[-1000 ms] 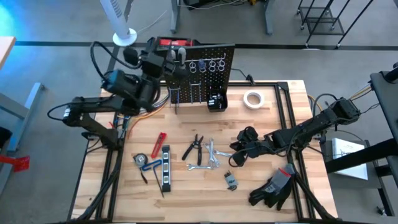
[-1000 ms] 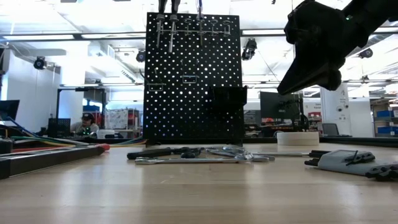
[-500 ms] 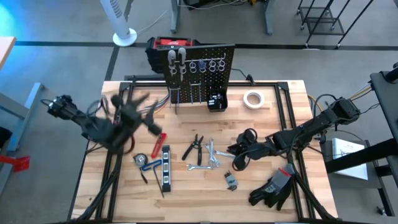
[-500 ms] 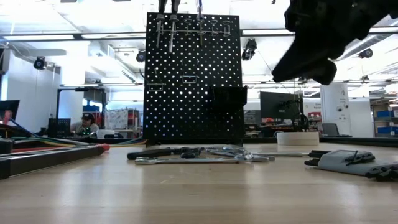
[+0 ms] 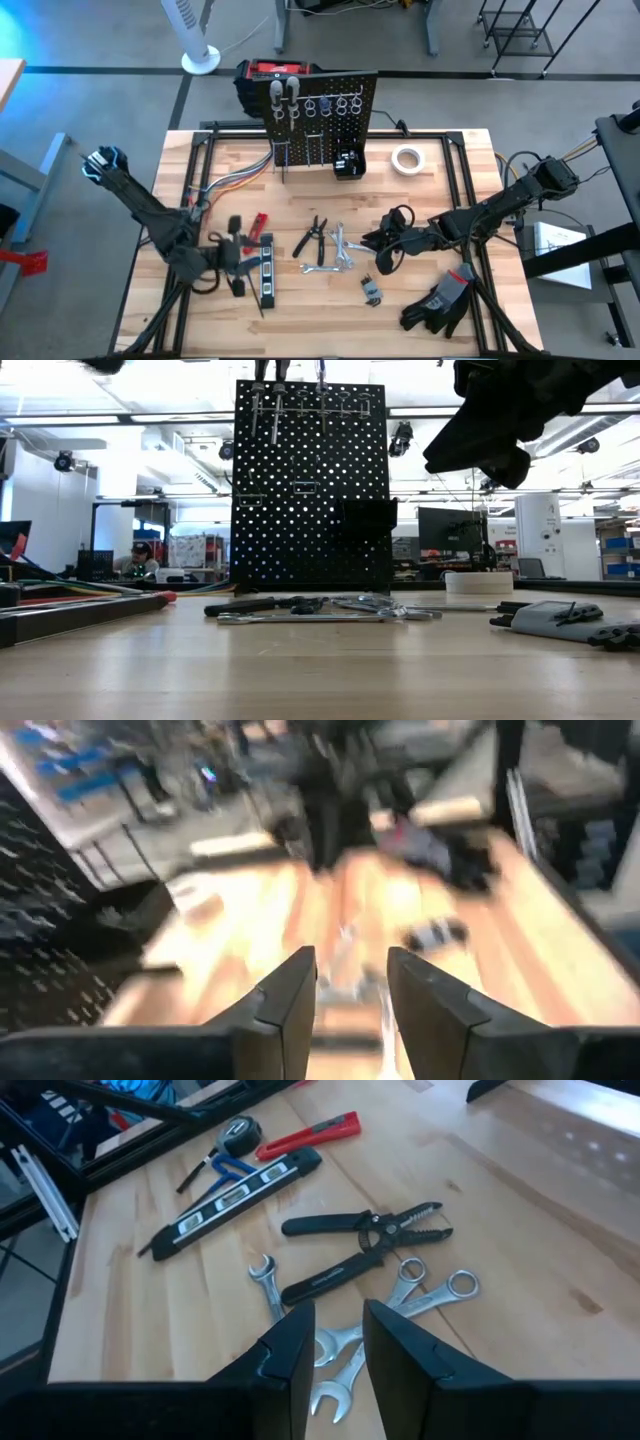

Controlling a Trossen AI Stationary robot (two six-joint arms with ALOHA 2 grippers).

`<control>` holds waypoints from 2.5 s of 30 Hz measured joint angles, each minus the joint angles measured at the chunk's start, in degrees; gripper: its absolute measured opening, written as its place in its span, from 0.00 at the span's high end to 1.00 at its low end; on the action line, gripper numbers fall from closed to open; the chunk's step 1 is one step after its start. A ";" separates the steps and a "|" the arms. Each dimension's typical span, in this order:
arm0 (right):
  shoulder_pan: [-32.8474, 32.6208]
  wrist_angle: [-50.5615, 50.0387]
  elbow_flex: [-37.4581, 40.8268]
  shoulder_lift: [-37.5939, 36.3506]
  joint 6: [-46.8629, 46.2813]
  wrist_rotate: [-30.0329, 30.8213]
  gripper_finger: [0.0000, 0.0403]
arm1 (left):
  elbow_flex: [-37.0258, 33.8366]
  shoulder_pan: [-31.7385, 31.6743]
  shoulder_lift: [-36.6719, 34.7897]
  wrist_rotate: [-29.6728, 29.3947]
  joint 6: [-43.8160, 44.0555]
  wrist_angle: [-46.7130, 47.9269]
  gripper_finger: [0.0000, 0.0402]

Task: Hang tools onto peg board
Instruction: Hang the pick tool on the peg board

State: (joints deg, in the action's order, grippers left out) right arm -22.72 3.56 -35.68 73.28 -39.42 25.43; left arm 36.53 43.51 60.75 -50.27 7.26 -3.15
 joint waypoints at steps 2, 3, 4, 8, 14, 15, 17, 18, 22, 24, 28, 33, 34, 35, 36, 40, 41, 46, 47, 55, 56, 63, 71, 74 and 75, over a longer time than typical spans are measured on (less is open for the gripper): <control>-0.02 -0.05 0.00 0.00 -0.41 -0.15 0.81 | -2.28 0.31 0.64 0.58 4.82 0.89 0.71; -0.02 -0.05 0.00 0.00 -0.48 -0.26 0.81 | -3.24 0.55 0.89 1.19 8.27 1.57 0.71; -0.02 -0.07 0.00 0.00 -0.50 -0.28 0.81 | -4.25 0.61 1.07 2.65 11.72 2.71 0.71; -0.02 -0.22 0.00 0.00 -0.93 -0.37 0.82 | -7.00 0.61 1.91 12.48 28.97 11.09 0.71; -0.02 -0.22 0.00 0.00 -1.13 -0.43 0.81 | -8.89 0.59 2.82 20.18 52.09 24.76 0.71; -0.02 -0.19 0.00 0.00 -1.13 -0.43 0.80 | -9.04 0.59 2.92 20.82 54.33 26.28 0.71; -0.02 -0.09 0.00 0.00 -1.13 -0.43 0.80 | -9.24 0.56 3.39 21.56 56.62 28.08 0.71; -0.02 -0.11 0.00 0.00 -1.21 -0.43 0.80 | -9.45 0.55 3.72 21.86 57.08 28.30 0.71; -0.02 -0.19 0.00 0.00 -2.86 -0.51 0.82 | -9.64 0.48 5.85 22.78 57.79 28.87 0.71; -0.02 -0.20 0.00 0.00 -2.95 -1.18 0.83 | -9.53 0.48 7.43 23.92 57.83 29.80 0.71; -0.02 -0.24 0.00 0.00 -2.97 -1.94 0.84 | -9.48 0.48 11.25 26.98 57.82 30.50 0.71; -0.02 -0.24 0.00 0.00 -2.99 -1.94 0.84 | -8.96 0.47 15.88 27.39 57.95 31.19 0.71; -0.02 -0.24 0.00 0.00 -3.01 -1.94 0.84 | -8.87 0.39 16.45 27.36 57.95 31.36 0.71; -0.02 -0.27 0.00 0.00 -3.01 -1.94 0.83 | -8.72 0.32 16.82 27.41 57.97 31.68 0.71; -0.02 -0.23 0.00 0.00 -3.04 -1.94 0.83 | -8.49 0.31 17.12 27.45 57.97 32.16 0.71; -0.02 -0.26 0.00 0.00 -3.12 -1.94 0.82 | -8.02 0.15 17.05 28.08 57.70 36.51 0.71; -0.02 -0.24 0.00 0.00 -3.40 -1.94 0.82 | -7.97 0.09 17.02 27.84 57.80 38.12 0.71; -0.02 -0.24 0.00 0.00 -3.75 -1.96 0.84 | -7.27 -0.07 17.35 28.73 57.91 41.94 0.71; -0.02 -0.24 0.00 0.00 -3.79 -1.98 0.84 | -7.21 -0.13 17.57 28.76 57.03 42.02 0.71; -0.02 -0.24 0.00 0.00 -4.11 -2.01 0.86 | -7.22 -0.15 20.50 28.14 56.33 41.41 0.75; -0.02 -0.24 0.00 0.00 -4.11 -2.01 0.86 | -7.12 -0.13 20.80 28.12 56.33 41.19 0.78; -0.02 -0.22 0.00 0.00 -4.10 -2.03 0.84 | -4.38 -0.28 21.46 27.40 52.38 42.67 0.97; -0.02 0.72 0.00 0.00 -3.61 -1.96 0.88 | 7.20 -0.55 21.88 22.42 48.27 54.89 0.99; 0.00 4.41 0.00 0.00 -3.44 -1.61 0.87 | 13.78 -0.55 21.79 16.41 45.05 60.86 0.99; 0.00 5.91 0.00 0.00 -2.93 -1.55 0.86 | 15.92 -0.72 21.79 14.53 43.89 62.13 0.99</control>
State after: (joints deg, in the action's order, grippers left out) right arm -22.72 9.46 -35.68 73.28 -42.35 23.88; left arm 52.44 42.79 82.54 -35.75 51.15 58.98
